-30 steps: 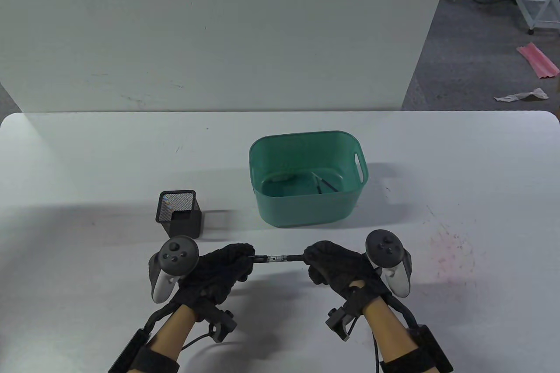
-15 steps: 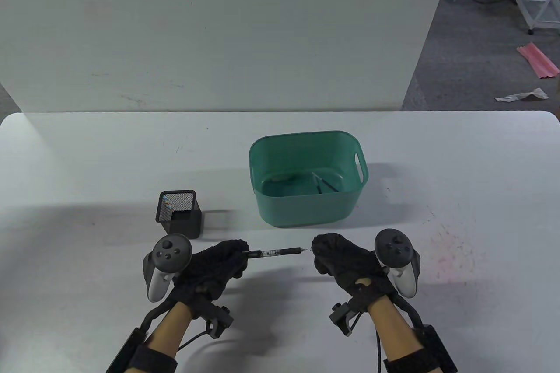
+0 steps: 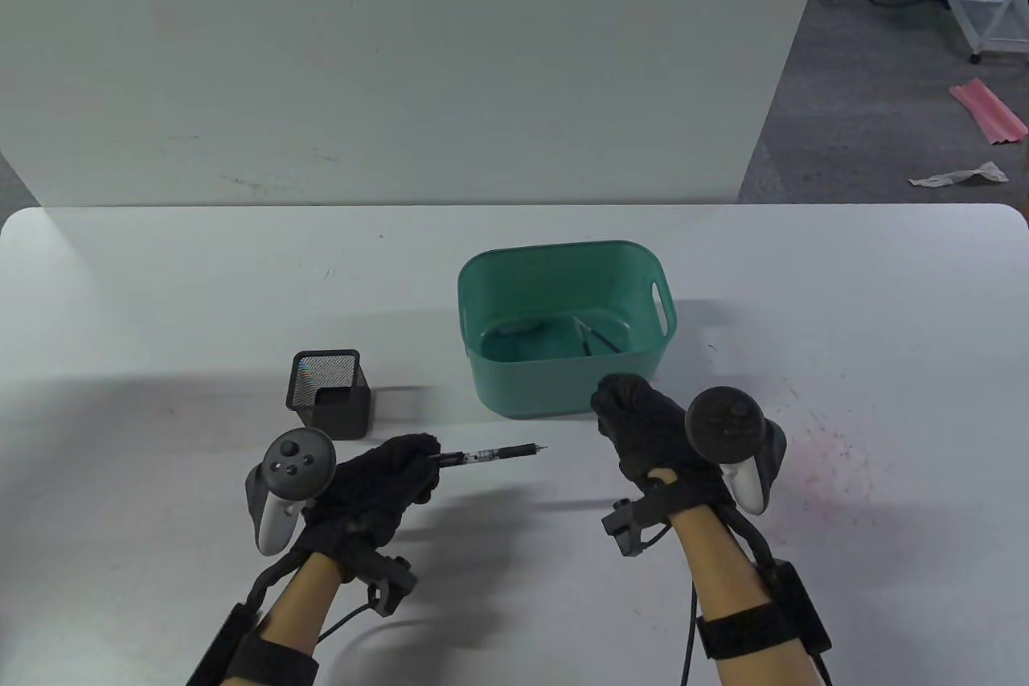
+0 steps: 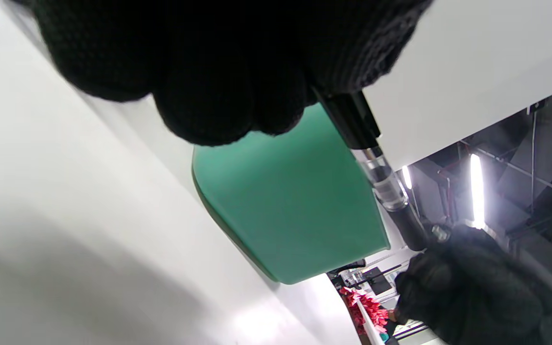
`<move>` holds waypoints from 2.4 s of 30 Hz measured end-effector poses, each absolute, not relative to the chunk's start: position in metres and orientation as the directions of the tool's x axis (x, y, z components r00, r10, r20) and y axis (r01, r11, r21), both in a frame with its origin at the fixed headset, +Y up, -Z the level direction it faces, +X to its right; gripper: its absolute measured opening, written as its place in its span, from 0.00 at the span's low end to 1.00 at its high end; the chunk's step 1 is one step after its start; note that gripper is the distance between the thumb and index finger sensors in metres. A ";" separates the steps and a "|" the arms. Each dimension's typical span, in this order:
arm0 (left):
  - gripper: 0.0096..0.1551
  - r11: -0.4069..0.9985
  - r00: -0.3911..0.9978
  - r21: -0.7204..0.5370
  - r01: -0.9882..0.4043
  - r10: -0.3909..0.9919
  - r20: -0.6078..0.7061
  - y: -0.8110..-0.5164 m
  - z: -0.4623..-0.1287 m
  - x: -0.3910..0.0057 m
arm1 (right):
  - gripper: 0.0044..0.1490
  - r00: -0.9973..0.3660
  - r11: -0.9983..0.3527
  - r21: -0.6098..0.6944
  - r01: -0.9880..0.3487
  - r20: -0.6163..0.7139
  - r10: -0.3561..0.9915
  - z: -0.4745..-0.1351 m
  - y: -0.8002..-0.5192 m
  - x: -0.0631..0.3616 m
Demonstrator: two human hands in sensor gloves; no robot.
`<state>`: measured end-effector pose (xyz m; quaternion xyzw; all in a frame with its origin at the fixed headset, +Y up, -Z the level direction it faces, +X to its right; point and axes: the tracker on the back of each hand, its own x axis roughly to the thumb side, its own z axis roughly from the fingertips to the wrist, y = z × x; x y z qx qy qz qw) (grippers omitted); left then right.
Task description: Disassemble pens into components
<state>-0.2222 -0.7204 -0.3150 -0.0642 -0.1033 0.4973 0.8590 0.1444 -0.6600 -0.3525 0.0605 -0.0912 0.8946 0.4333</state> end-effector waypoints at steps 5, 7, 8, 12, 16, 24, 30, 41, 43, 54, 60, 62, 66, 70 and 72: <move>0.23 0.535 0.519 -0.216 -0.817 0.845 0.130 -0.719 -0.315 -0.224 | 0.29 -0.735 -0.706 -0.211 -0.676 0.119 0.668 -0.378 -0.630 0.125; 0.24 0.562 0.544 -0.210 -0.800 0.827 0.142 -0.718 -0.315 -0.225 | 0.29 -0.795 -0.765 -0.234 -0.600 0.064 0.604 -0.391 -0.618 0.113; 0.23 0.565 0.546 -0.209 -0.798 0.825 0.146 -0.718 -0.315 -0.225 | 0.29 -0.824 -0.797 -0.238 -0.555 0.028 0.566 -0.397 -0.614 0.106; 0.23 0.552 0.533 -0.203 -0.809 0.834 0.144 -0.717 -0.315 -0.228 | 0.29 -0.888 -0.876 -0.215 -0.432 -0.071 0.455 -0.420 -0.608 0.087; 0.23 0.548 0.528 -0.189 -0.815 0.836 0.147 -0.714 -0.315 -0.232 | 0.29 -0.895 -0.893 -0.200 -0.403 -0.117 0.430 -0.435 -0.611 0.079; 0.23 0.545 0.527 -0.160 -0.823 0.838 0.140 -0.713 -0.318 -0.241 | 0.32 -0.905 -0.895 -0.193 -0.403 -0.063 0.421 -0.429 -0.618 0.085; 0.23 0.534 0.520 -0.143 -0.833 0.845 0.123 -0.713 -0.320 -0.245 | 0.32 -0.896 -0.859 -0.261 -0.440 0.195 0.399 -0.384 -0.608 0.096; 0.23 0.512 0.492 -0.175 -0.841 0.858 0.148 -0.711 -0.313 -0.230 | 0.34 -0.804 -0.877 -0.020 -0.479 0.410 0.430 -0.315 -0.643 0.093; 0.23 0.511 0.488 -0.177 -0.841 0.859 0.156 -0.710 -0.311 -0.227 | 0.35 -0.792 -0.876 0.020 -0.483 0.416 0.446 -0.312 -0.653 0.092; 0.22 0.498 0.477 -0.181 -0.848 0.866 0.149 -0.711 -0.310 -0.224 | 0.30 -0.749 -0.858 0.201 -0.473 0.421 0.511 -0.315 -0.683 0.083; 0.22 0.493 0.473 -0.187 -0.850 0.870 0.141 -0.710 -0.310 -0.224 | 0.29 -0.733 -0.843 0.220 -0.491 0.419 0.536 -0.316 -0.686 0.084; 0.22 0.488 0.468 -0.189 -0.852 0.873 0.140 -0.710 -0.310 -0.224 | 0.28 -0.721 -0.831 0.226 -0.508 0.416 0.554 -0.317 -0.686 0.086; 0.22 0.469 0.451 -0.176 -0.865 0.882 0.133 -0.708 -0.311 -0.229 | 0.26 -0.725 -0.835 0.212 -0.508 0.418 0.548 -0.319 -0.684 0.092; 0.23 0.441 0.426 -0.156 -0.884 0.896 0.123 -0.706 -0.313 -0.237 | 0.25 -0.713 -0.815 0.206 -0.541 0.401 0.575 -0.323 -0.678 0.102; 0.23 0.425 0.410 -0.144 -0.894 0.904 0.119 -0.704 -0.313 -0.241 | 0.25 -0.710 -0.808 0.201 -0.553 0.394 0.584 -0.324 -0.674 0.109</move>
